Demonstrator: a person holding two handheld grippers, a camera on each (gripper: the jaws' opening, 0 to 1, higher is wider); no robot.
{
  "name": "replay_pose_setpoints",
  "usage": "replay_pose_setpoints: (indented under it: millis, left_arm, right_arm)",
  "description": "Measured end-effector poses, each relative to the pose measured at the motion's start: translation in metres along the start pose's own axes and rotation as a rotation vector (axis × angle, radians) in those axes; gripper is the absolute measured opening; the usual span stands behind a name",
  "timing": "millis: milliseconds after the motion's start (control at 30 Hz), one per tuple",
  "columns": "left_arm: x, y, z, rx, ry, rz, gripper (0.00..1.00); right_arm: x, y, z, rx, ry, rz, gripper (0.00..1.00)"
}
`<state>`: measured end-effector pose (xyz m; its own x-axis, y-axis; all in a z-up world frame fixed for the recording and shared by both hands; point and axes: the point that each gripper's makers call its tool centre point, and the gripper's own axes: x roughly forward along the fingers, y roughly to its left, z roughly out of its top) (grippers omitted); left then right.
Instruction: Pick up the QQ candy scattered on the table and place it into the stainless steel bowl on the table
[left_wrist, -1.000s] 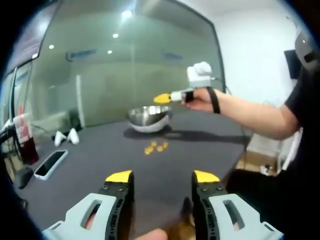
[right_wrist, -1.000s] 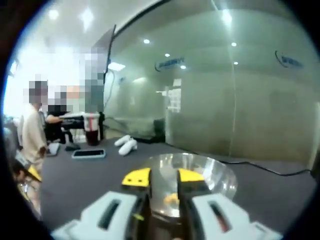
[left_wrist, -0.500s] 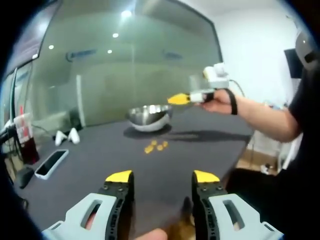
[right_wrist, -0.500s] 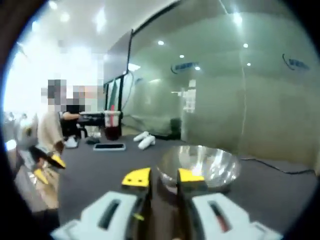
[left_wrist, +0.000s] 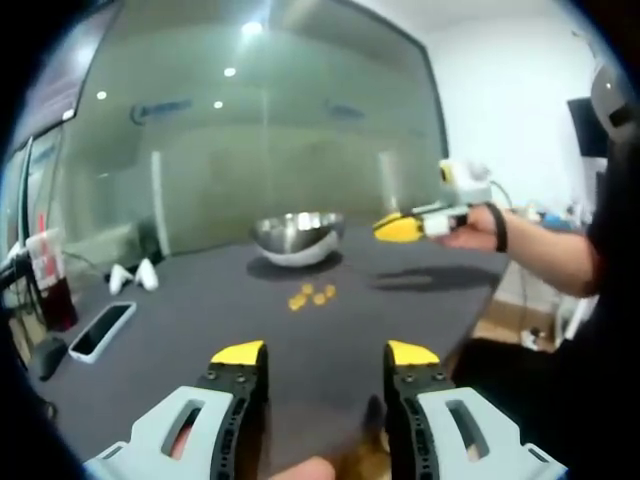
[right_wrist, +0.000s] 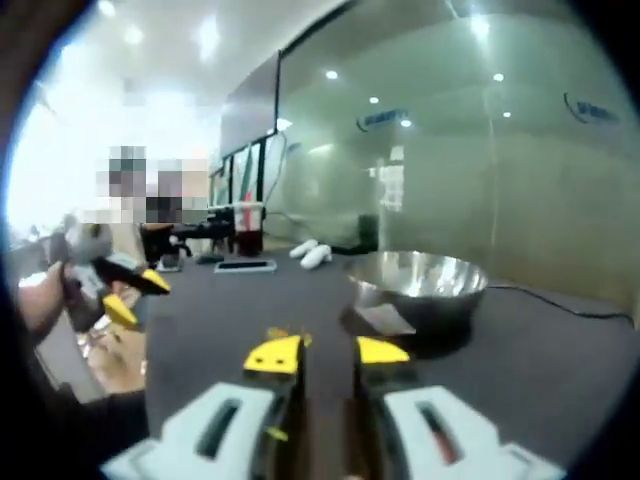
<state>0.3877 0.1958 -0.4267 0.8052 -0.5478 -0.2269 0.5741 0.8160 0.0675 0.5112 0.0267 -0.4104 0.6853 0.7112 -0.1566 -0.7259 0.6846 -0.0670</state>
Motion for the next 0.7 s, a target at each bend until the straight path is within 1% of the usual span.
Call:
replay_pose_setpoints:
  millis: [133,433,700]
  left_arm:
    - [0.000,0.000,0.000,0.002,0.001,0.001,0.48]
    - [-0.001,0.000,0.000,0.001,0.003,0.006,0.48]
    - [-0.002,-0.001,0.001,0.002,0.002,0.009,0.48]
  right_arm:
    - [-0.002,0.005,-0.010,-0.002,0.021,0.018,0.20]
    - [-0.002,0.011,-0.019,-0.003,0.038,0.032,0.20]
    - [0.004,0.013,-0.026,-0.004,0.060,0.044,0.20]
